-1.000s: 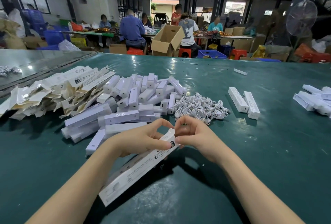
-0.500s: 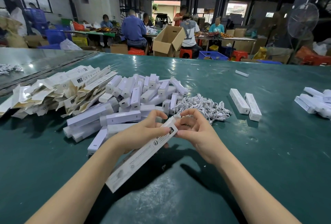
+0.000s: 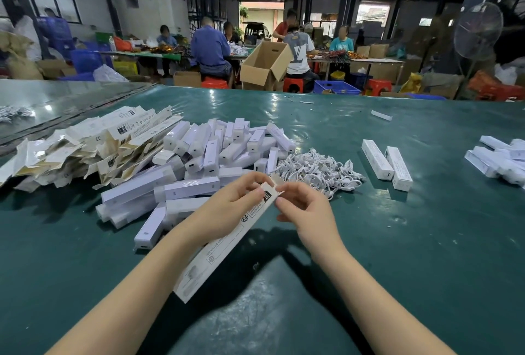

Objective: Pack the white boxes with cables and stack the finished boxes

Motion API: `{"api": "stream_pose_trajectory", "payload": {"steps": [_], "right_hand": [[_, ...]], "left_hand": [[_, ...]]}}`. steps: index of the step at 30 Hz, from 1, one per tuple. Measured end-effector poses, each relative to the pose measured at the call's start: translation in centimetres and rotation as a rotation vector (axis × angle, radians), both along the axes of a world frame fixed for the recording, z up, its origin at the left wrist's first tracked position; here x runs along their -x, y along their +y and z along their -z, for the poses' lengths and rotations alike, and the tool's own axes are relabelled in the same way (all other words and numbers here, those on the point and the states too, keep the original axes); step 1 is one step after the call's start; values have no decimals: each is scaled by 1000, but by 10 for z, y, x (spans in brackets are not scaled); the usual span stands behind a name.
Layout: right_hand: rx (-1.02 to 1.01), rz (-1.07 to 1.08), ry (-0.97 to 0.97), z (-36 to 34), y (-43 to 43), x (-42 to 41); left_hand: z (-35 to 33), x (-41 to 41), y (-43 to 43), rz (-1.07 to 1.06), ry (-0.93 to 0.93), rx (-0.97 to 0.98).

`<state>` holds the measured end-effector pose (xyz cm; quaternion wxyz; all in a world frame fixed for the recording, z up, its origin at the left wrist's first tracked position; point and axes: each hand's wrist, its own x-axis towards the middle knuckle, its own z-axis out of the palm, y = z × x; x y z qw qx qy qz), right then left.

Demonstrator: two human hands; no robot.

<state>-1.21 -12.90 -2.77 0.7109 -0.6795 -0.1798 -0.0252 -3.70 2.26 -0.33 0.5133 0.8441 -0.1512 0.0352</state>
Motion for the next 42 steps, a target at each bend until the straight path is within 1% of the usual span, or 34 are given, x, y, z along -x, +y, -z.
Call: {"api": "stream_pose_trajectory", "payload": {"steps": [3,5,8,10,15,18,19,22,24,27,35,39,42], "right_hand": [[-164,-3,57,-2,1,0],[-224,11,67,-2,2,0],[-175,-8,38,-2,2,1],[-147,-42,56,-3,3,2],[-152,-132,93,-6,0,0],[-192,-56,75,-8,1,2],[-177,1,31,-7,1,3],[-41,196,-154,-5,2,6],[-72,219,-176,-4,2,8],[-205,173,-83,-6,2,6],[-352,-10,262,-8,-3,-4],[-339,-47,233,-9,-4,-4],[-342,-38,259,-9,-3,-3]], "left_hand": [[0,-1,-1,-36,-46,69],[-1,-1,-2,-34,-63,91],[-2,-1,-3,-37,-82,116],[-2,-1,-3,-32,-89,131],[-3,1,-5,-31,-82,194],[-2,1,-7,-39,-61,213],[0,0,-7,-53,-51,210],[4,0,-10,-67,-24,198],[4,1,-12,-67,-19,197],[3,2,-16,-71,1,219],[3,4,-18,-92,45,224],[3,4,-17,-110,40,243],[2,5,-18,-122,36,244]]}}
